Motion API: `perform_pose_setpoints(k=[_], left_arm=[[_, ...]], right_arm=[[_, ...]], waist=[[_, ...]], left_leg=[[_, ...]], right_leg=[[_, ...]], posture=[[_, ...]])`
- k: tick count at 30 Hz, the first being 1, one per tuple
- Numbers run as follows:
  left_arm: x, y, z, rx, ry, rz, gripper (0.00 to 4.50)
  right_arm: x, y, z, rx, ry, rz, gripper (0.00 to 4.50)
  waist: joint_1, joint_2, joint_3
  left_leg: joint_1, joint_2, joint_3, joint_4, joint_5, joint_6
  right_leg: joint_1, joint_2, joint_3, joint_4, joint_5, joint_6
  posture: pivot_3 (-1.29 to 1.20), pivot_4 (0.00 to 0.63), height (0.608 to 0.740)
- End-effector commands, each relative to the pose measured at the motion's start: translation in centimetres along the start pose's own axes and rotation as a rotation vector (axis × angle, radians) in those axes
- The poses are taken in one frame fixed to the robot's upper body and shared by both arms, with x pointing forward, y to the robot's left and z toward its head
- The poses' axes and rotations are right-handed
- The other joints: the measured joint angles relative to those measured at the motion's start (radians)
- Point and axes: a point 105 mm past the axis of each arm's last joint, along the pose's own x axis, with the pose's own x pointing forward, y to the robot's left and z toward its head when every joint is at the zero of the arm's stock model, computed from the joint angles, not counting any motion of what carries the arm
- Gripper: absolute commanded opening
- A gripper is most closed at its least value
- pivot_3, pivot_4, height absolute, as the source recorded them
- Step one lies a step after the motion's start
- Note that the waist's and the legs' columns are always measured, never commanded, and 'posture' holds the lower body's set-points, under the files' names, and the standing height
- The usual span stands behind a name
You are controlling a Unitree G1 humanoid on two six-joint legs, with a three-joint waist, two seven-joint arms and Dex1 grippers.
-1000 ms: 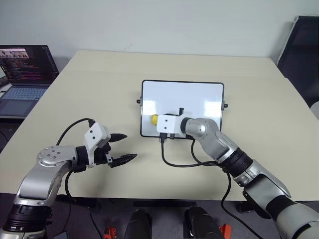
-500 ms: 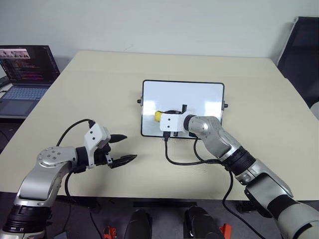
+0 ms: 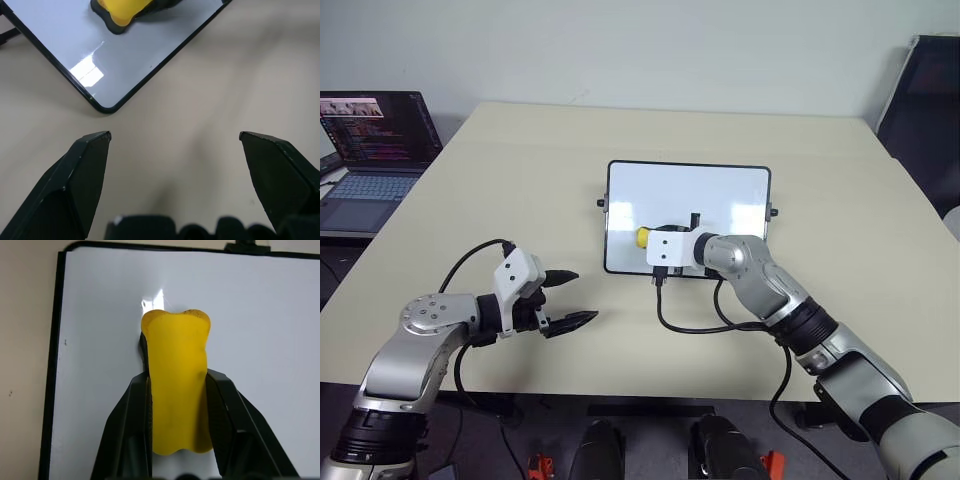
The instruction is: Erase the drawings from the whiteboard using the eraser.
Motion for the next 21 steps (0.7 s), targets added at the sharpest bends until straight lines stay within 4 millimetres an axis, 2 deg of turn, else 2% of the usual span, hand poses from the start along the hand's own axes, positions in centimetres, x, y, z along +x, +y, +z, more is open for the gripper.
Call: perform_pose_setpoints(k=[1, 3, 7, 11, 15, 19, 21], left_arm=[[0.0, 0.0, 0.9, 0.032, -0.03, -0.003, 4.5], [0.4, -0.1, 1.5, 0.025, -0.057, -0.01, 4.5], [0.9, -0.3, 2.5, 0.019, -0.093, -0.031, 4.5], [1.7, -0.4, 4.3, 0.041, -0.137, -0.065, 4.5], [3.0, -0.7, 6.4, 0.093, -0.182, -0.11, 4.5], [4.8, -1.7, 8.8, 0.153, -0.239, -0.19, 4.5], [5.5, -2.1, 9.6, 0.167, -0.261, -0.225, 4.5]], right_arm=[[-0.7, 1.4, -1.4, 0.013, 0.037, 0.083, 1.1], [-0.9, 1.4, -0.8, 0.033, 0.015, 0.042, 1.1], [-2.5, -1.0, -0.7, 0.145, -0.004, -0.105, 1.1], [-6.3, -2.7, -1.2, 0.374, -0.042, -0.259, 1.1], [-10.4, -2.3, -1.8, 0.631, -0.066, -0.346, 1.1], [-15.0, -2.0, -4.1, 0.808, 0.01, -0.533, 1.1], [-16.4, -1.6, -5.0, 0.875, 0.05, -0.601, 1.1]], waist=[[0.001, 0.0, 0.0], [0.001, 0.0, 0.0], [-0.001, 0.0, 0.0], [0.007, 0.0, 0.0], [0.008, 0.0, 0.0], [0.008, 0.0, 0.0], [0.007, 0.0, 0.0]], left_leg=[[0.0, 0.0, 0.0, 0.0, 0.0, 0.0], [0.0, 0.0, 0.0, 0.0, 0.0, 0.0], [0.0, 0.0, 0.0, 0.0, 0.0, 0.0], [-0.001, 0.0, 0.0, 0.0, 0.0, 0.0], [-0.002, 0.0, 0.0, -0.001, 0.0, 0.0], [-0.002, 0.0, 0.0, -0.002, 0.0, 0.0], [-0.002, 0.0, 0.0, -0.001, 0.0, 0.0]], right_leg=[[0.0, 0.0, 0.0, 0.0, 0.0, 0.0], [0.0, 0.0, 0.0, 0.0, 0.0, 0.0], [0.0, 0.0, 0.0, 0.0, 0.0, 0.0], [0.0, 0.0, 0.0, -0.001, 0.0, 0.001], [0.0, 0.0, -0.001, -0.001, -0.001, 0.003], [0.0, 0.0, 0.0, -0.001, -0.001, 0.004], [0.0, 0.0, 0.0, -0.001, -0.001, 0.004]], posture=[[0.0, 0.15, 0.74], [0.0, 0.15, 0.74], [0.0, 0.15, 0.74], [0.0, 0.15, 0.74], [0.0, 0.15, 0.74], [0.0, 0.15, 0.74], [0.0, 0.15, 0.74]])
